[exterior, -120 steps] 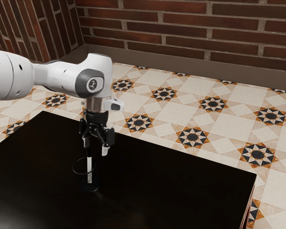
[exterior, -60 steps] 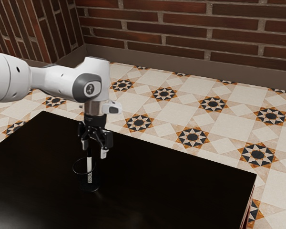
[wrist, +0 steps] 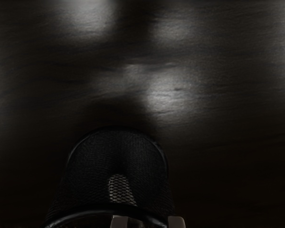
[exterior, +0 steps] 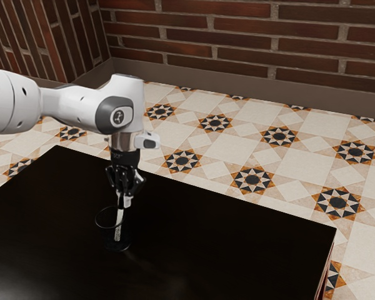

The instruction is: Take the marker out of the pen holder and place it to the left of the pen holder.

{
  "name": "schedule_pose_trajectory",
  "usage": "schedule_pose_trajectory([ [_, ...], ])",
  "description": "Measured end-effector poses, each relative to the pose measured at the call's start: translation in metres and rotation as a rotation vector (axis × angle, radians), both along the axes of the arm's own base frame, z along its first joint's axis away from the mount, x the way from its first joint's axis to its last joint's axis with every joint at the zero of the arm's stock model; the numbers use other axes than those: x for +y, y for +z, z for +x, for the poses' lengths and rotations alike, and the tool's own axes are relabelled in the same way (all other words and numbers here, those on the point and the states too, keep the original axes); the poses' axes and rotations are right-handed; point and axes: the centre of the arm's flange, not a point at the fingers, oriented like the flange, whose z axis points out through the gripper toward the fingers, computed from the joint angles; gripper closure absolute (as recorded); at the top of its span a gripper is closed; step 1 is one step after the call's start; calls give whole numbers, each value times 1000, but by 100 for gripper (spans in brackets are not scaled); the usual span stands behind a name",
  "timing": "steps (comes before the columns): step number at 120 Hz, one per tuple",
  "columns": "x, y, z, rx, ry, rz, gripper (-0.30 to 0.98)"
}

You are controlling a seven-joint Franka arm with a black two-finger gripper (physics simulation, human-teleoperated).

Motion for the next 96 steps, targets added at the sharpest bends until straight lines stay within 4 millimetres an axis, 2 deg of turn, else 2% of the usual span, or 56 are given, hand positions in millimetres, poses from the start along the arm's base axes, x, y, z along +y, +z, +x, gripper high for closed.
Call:
schedule_pose_trajectory([
  [12,0,20,1,-16,-1,3,76],
  [18,1,42,0,-36,-2,4,76],
  [27,4,87,-5,-75,-8,18,78],
  [38,23,132,-6,-78,5,63,78],
  [48,44,149,-10,-26,25,112,79],
  [56,63,146,-17,52,51,143,79],
  [63,78,134,-22,140,71,169,79],
  [83,100,70,-18,398,93,247,79],
  [96,111,38,-17,510,106,277,79],
])
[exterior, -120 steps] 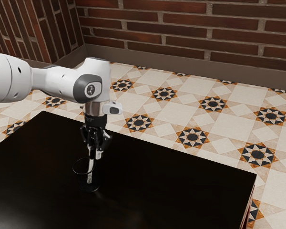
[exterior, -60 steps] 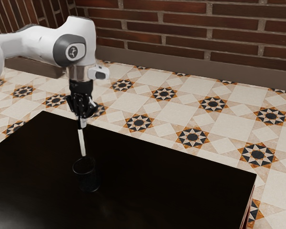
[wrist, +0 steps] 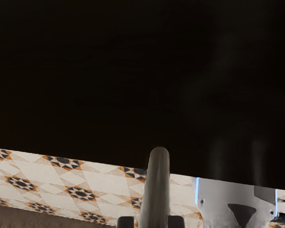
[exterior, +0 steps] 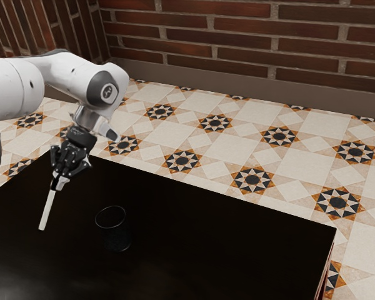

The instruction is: Take the marker out of the pen holder and place it to the left of the pen holder.

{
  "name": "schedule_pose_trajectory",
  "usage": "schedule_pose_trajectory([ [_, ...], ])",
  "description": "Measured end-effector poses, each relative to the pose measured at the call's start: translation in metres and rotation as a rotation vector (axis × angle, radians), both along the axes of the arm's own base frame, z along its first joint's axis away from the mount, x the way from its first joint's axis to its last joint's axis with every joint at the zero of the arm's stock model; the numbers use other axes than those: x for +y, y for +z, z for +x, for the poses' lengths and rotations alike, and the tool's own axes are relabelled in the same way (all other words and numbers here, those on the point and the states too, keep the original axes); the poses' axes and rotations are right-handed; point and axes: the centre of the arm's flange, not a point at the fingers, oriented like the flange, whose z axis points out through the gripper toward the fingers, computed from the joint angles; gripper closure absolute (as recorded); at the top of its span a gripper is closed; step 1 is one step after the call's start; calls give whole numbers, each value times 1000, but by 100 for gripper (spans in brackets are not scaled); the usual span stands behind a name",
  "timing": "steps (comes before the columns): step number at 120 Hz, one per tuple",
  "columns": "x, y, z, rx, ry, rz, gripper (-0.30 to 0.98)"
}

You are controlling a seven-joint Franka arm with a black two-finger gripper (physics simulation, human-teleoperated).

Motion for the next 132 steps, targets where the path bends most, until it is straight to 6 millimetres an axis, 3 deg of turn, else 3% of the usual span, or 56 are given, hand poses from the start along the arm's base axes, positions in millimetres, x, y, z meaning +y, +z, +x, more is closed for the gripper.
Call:
schedule_pose_trajectory([
  [38,19,-84,14,169,25,37,79],
  [69,27,-123,22,203,18,30,79],
  [110,39,-148,21,216,16,11,77],
  [120,39,-149,21,214,16,6,67],
  [132,40,-150,21,212,18,2,45],
])
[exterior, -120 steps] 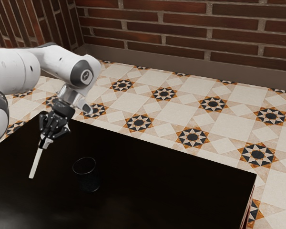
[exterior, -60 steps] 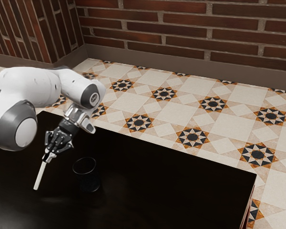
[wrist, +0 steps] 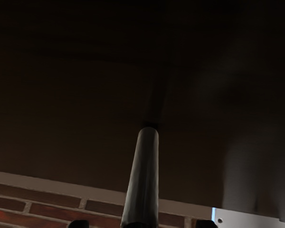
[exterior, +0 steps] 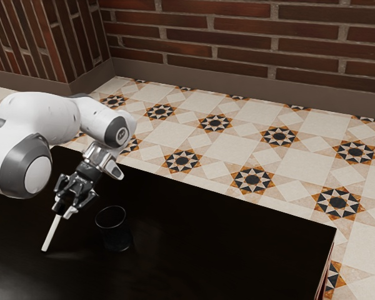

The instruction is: Take the marker out of the pen holder and place it to the left of the pen holder.

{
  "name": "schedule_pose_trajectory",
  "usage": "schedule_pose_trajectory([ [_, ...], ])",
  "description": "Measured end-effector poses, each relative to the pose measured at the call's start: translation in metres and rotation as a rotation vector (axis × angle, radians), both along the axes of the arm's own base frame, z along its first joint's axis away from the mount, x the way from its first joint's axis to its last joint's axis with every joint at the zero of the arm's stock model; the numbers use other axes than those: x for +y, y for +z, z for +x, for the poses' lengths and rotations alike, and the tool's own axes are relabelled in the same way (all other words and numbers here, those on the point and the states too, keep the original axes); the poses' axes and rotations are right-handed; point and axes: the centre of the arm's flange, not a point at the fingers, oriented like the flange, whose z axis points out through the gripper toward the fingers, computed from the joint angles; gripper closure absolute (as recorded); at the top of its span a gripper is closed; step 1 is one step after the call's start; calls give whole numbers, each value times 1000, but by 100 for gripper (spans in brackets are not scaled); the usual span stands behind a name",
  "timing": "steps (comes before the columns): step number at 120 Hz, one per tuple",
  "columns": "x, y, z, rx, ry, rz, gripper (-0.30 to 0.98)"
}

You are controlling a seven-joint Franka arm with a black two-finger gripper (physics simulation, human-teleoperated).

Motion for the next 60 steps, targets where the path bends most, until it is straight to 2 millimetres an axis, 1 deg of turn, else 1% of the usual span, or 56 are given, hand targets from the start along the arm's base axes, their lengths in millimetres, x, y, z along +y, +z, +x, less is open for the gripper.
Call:
schedule_pose_trajectory([
  [12,3,4,1,-15,2,-1,28],
  [16,2,13,6,-41,-4,-5,24],
  [20,0,29,12,-79,-11,-11,21],
  [24,-1,55,16,-135,-13,-22,18],
  [28,-4,91,19,-208,-15,-37,15],
  [33,-17,142,21,-319,-34,-69,12],
  [38,-26,186,18,-423,-48,-102,10],
  [44,-33,230,9,-543,-58,-139,8],
  [51,-36,278,-15,-690,-69,-178,6],
  [55,-37,300,-27,-767,-77,-194,5],
  [60,-40,323,-33,-847,-91,-205,4],
])
